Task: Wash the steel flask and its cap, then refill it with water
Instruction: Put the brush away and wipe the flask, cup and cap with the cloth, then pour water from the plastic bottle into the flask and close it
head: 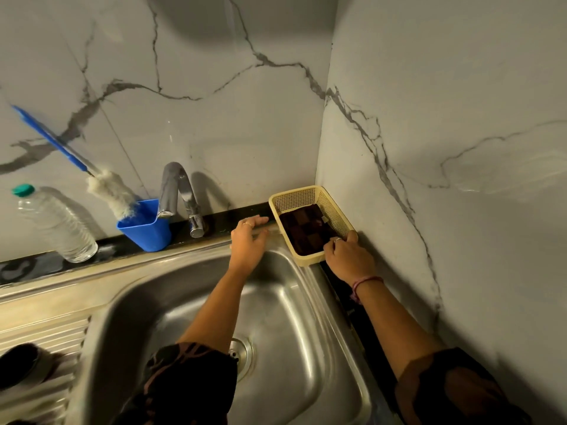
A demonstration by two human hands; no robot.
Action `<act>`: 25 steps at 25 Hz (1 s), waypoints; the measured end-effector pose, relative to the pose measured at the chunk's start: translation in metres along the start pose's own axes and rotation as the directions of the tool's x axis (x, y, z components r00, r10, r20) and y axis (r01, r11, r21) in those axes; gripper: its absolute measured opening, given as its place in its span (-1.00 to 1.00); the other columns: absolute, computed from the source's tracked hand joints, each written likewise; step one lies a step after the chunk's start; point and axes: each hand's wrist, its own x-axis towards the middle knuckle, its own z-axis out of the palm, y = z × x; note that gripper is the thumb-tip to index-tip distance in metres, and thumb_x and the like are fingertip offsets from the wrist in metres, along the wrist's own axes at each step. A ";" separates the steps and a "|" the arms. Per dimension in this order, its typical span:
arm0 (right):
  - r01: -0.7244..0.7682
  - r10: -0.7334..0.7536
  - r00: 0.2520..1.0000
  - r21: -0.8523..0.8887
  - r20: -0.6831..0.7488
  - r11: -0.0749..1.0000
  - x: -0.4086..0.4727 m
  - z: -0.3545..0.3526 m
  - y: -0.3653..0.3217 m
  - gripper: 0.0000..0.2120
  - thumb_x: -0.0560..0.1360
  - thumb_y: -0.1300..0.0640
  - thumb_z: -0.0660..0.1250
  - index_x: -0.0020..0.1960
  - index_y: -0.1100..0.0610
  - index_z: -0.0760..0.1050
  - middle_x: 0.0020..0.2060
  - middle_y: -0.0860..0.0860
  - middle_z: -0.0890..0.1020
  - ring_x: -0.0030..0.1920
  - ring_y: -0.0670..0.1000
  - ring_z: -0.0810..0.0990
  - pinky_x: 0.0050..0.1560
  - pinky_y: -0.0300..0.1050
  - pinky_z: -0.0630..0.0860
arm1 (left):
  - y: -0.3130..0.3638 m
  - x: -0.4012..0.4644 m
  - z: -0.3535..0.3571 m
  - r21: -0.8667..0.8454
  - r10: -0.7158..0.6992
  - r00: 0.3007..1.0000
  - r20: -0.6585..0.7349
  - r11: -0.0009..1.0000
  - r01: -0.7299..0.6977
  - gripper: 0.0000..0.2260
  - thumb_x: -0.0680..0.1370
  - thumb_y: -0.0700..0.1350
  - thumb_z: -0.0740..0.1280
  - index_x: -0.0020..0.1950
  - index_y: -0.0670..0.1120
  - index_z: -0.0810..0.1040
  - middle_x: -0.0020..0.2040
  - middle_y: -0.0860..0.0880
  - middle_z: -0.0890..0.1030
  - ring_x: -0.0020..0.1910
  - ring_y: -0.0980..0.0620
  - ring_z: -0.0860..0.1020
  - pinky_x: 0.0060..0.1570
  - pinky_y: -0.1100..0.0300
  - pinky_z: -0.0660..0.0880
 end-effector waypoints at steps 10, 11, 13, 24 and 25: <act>0.148 -0.124 0.983 0.190 -0.133 0.971 -0.050 -0.009 -0.042 -0.68 0.62 0.05 0.08 0.14 0.16 0.54 0.15 0.10 0.51 0.01 0.14 0.56 -0.16 -0.16 0.36 | -0.017 -0.118 -0.078 -0.047 -0.033 0.997 -0.071 0.998 0.029 -0.74 0.60 -0.25 0.29 0.22 0.05 0.52 0.19 0.04 0.55 0.09 0.22 0.52 0.15 0.28 0.45; 0.161 -0.136 0.982 0.210 -0.128 0.964 -0.056 -0.007 -0.050 -0.68 0.62 0.05 0.07 0.14 0.15 0.53 0.11 0.09 0.52 0.00 0.13 0.56 -0.17 -0.16 0.35 | -0.017 -0.126 -0.087 -0.029 -0.027 0.997 -0.076 0.999 0.024 -0.74 0.61 -0.24 0.29 0.23 0.05 0.51 0.18 0.05 0.54 0.08 0.23 0.52 0.13 0.31 0.44; 0.208 -0.177 0.974 0.249 -0.141 0.946 -0.068 -0.004 -0.066 -0.69 0.62 0.05 0.06 0.09 0.15 0.54 0.00 0.09 0.56 -0.07 0.11 0.56 -0.21 -0.15 0.37 | -0.015 -0.140 -0.103 0.009 -0.018 0.997 -0.076 1.000 0.019 -0.75 0.61 -0.21 0.29 0.24 0.06 0.50 0.17 0.06 0.53 0.09 0.20 0.52 0.13 0.28 0.45; 0.331 -0.328 0.942 0.331 -0.065 0.884 -0.145 0.046 -0.204 -0.70 0.62 0.03 0.07 0.02 0.11 0.54 -0.22 0.03 0.62 -0.18 0.05 0.57 -0.13 -0.03 0.51 | -0.055 -0.199 -0.253 0.138 -0.010 0.984 -0.180 0.990 0.036 -0.79 0.59 -0.18 0.32 0.23 -0.05 0.56 0.11 0.04 0.61 0.04 0.16 0.58 0.10 0.18 0.54; 0.332 -0.336 0.941 0.322 -0.044 0.887 -0.150 0.050 -0.219 -0.70 0.62 0.01 0.07 0.11 0.08 0.53 -0.17 0.04 0.63 -0.14 0.07 0.58 -0.10 -0.01 0.53 | -0.058 -0.200 -0.270 0.147 -0.009 0.980 -0.196 0.988 0.039 -0.80 0.60 -0.16 0.32 0.22 -0.04 0.55 0.11 0.06 0.61 0.05 0.14 0.58 0.10 0.17 0.55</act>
